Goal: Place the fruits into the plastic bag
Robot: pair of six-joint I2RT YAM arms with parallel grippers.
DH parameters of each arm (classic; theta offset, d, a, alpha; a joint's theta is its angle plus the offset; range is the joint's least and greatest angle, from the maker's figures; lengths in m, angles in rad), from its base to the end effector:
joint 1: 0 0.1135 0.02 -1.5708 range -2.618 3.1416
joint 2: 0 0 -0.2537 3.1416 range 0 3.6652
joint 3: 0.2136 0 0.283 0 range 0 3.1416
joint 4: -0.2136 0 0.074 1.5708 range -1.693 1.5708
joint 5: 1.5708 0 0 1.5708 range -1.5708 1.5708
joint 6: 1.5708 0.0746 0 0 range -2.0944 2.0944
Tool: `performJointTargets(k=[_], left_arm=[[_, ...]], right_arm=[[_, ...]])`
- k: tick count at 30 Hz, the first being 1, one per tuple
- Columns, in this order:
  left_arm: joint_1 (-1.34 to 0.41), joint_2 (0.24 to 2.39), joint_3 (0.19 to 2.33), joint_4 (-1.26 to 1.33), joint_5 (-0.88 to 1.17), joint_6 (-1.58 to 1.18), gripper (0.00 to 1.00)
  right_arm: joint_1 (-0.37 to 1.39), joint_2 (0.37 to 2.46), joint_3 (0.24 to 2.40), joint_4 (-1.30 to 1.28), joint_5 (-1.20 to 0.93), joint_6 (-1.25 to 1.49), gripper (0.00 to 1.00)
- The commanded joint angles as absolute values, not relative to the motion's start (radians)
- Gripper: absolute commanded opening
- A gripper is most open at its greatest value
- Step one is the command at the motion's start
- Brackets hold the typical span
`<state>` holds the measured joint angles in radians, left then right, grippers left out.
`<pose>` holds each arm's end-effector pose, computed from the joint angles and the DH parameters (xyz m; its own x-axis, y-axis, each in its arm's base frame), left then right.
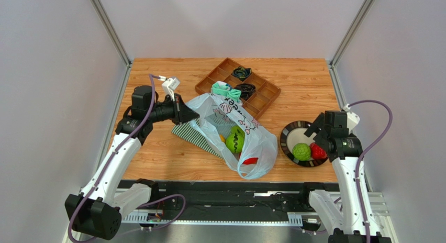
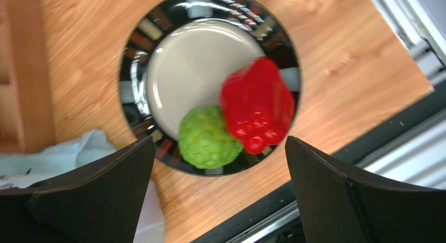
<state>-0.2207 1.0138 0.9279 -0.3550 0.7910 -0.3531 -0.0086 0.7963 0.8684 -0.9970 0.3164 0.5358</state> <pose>0.2625 -0.1133 0.3109 -0.6609 -0.1009 -0.7436 0.5892 0.5440 -0.5975 0.2011 -0.0249 0.2589 -0.5868 0.4903 -0.6444 0.5757 0.8123 0.0936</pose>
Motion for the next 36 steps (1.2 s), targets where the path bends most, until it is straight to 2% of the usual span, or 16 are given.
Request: performJointTargets(k=[1,4,12,26,32,35,36], left_arm=[[-0.215,1.017,0.93,-0.327,0.799,-0.35,0.0],[-0.215,1.019,0.931,-0.327,0.801,-0.35,0.0],[-0.213,1.023,0.933,-0.33,0.801,-0.348,0.0],[-0.179,1.034,0.933,-0.321,0.83,-0.359,0.0],[-0.167,1.038,0.931,-0.314,0.839,-0.365,0.0],[-0.163,1.038,0.93,-0.311,0.841,-0.367,0.0],[-0.163,1.039,0.928,-0.311,0.841,-0.368,0.0]], right_arm=[[-0.083,0.767,0.851,-1.017,0.429,0.597,1.0],[-0.12,0.769,0.841,-1.011,0.457,0.597,1.0],[-0.184,0.81,0.801,-0.94,0.328,0.629,1.0],[-0.19,0.867,0.664,-0.796,0.374,0.701,0.97],[-0.19,0.908,0.63,-0.712,0.374,0.704,0.9],[-0.19,0.928,0.621,-0.672,0.37,0.701,0.81],[-0.19,0.939,0.621,-0.666,0.368,0.701,0.75]])
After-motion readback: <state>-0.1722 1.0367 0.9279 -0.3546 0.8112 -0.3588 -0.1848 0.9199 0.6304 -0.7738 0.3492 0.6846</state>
